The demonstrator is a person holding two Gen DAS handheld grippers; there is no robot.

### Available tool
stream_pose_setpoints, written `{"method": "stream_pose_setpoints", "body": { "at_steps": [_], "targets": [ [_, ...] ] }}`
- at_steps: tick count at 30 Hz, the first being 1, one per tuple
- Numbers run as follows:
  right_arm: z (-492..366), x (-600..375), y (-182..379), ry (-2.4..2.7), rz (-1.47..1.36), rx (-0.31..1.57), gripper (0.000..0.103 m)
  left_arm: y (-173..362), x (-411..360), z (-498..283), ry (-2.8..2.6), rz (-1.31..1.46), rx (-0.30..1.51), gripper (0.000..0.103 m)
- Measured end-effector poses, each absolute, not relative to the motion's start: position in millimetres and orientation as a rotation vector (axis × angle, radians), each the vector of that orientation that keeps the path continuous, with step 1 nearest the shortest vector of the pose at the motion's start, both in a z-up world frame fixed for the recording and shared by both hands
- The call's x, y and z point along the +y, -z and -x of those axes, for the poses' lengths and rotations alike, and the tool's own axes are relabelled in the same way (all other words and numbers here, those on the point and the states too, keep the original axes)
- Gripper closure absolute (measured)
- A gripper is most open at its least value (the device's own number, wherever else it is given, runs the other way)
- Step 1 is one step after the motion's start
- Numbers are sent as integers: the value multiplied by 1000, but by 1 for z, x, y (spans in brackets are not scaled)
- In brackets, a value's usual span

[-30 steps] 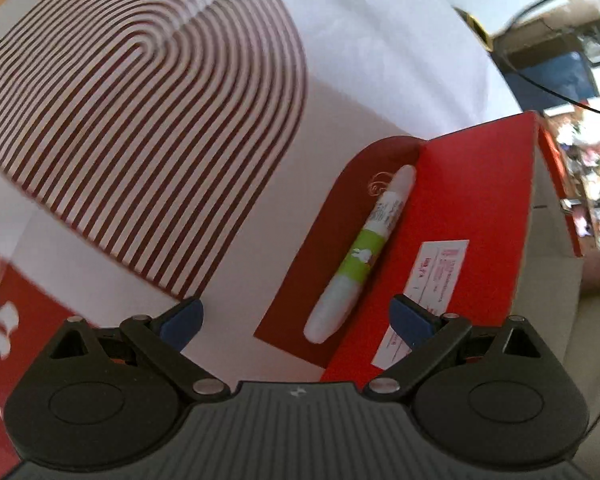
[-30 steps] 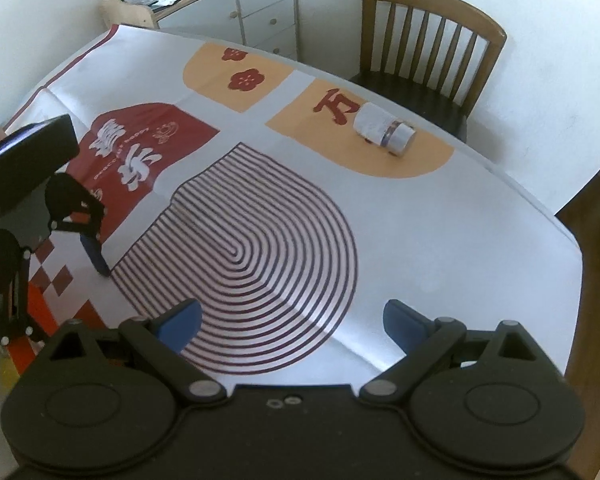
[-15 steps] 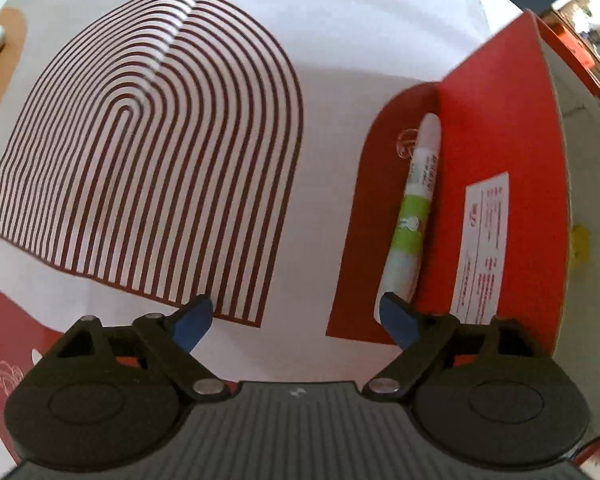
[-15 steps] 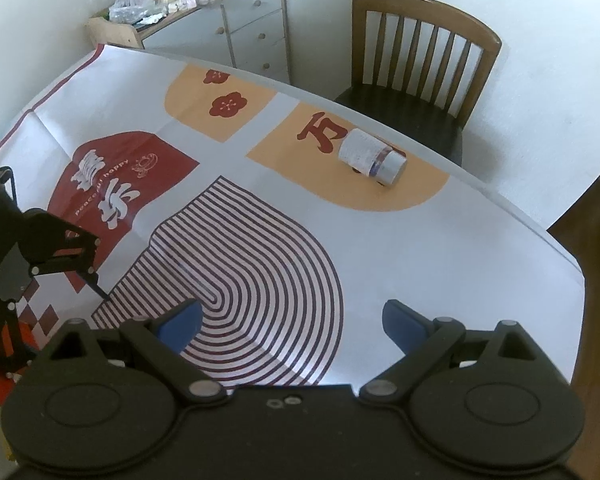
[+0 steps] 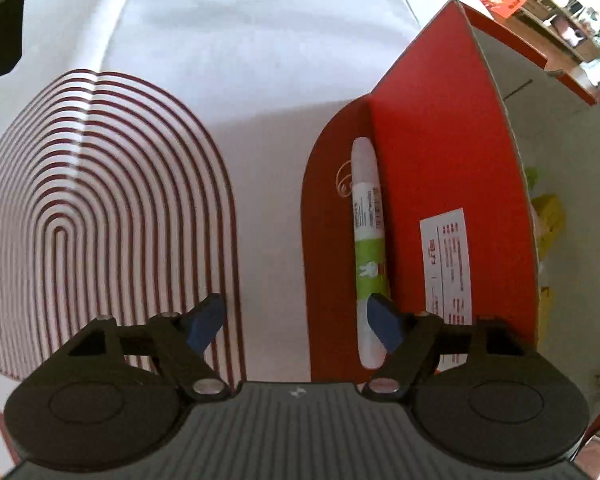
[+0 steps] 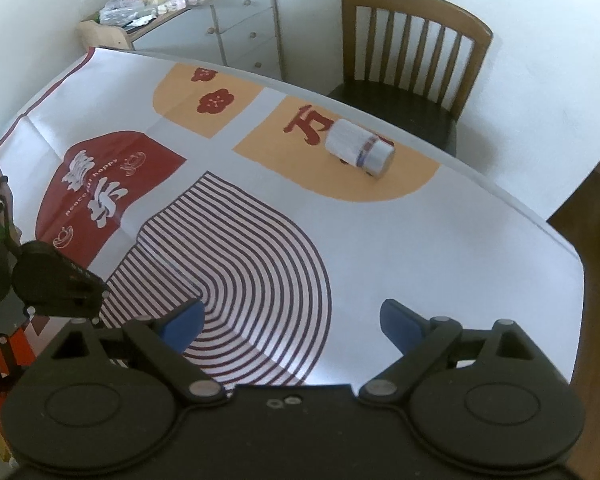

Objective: Organize rigid objects
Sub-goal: 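Grasp the green-and-white marker with the left tool while the right tool approaches the white can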

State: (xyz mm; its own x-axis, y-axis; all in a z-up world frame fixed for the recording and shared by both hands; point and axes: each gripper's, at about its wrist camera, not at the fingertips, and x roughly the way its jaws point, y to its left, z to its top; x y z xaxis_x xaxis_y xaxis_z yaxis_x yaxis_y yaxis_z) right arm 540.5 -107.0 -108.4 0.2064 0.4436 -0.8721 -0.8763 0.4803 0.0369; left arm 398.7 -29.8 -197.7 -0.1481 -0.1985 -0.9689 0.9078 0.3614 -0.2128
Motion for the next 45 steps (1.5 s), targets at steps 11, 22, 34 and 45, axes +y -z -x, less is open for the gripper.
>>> {"method": "stream_pose_setpoints", "body": {
  "at_steps": [11, 22, 34, 45],
  "targets": [
    [-530, -120, 113, -957, 519, 974, 9, 200, -59, -366, 1159, -720, 1311, 33],
    [-534, -101, 122, -947, 505, 962, 11, 206, -77, -315, 964, -796, 1168, 51],
    [-556, -77, 129, -942, 550, 922, 18, 200, -57, -324, 864, -678, 1195, 86],
    [-612, -23, 129, -961, 645, 814, 22, 190, 16, -367, 650, -571, 1245, 86]
  ]
}}
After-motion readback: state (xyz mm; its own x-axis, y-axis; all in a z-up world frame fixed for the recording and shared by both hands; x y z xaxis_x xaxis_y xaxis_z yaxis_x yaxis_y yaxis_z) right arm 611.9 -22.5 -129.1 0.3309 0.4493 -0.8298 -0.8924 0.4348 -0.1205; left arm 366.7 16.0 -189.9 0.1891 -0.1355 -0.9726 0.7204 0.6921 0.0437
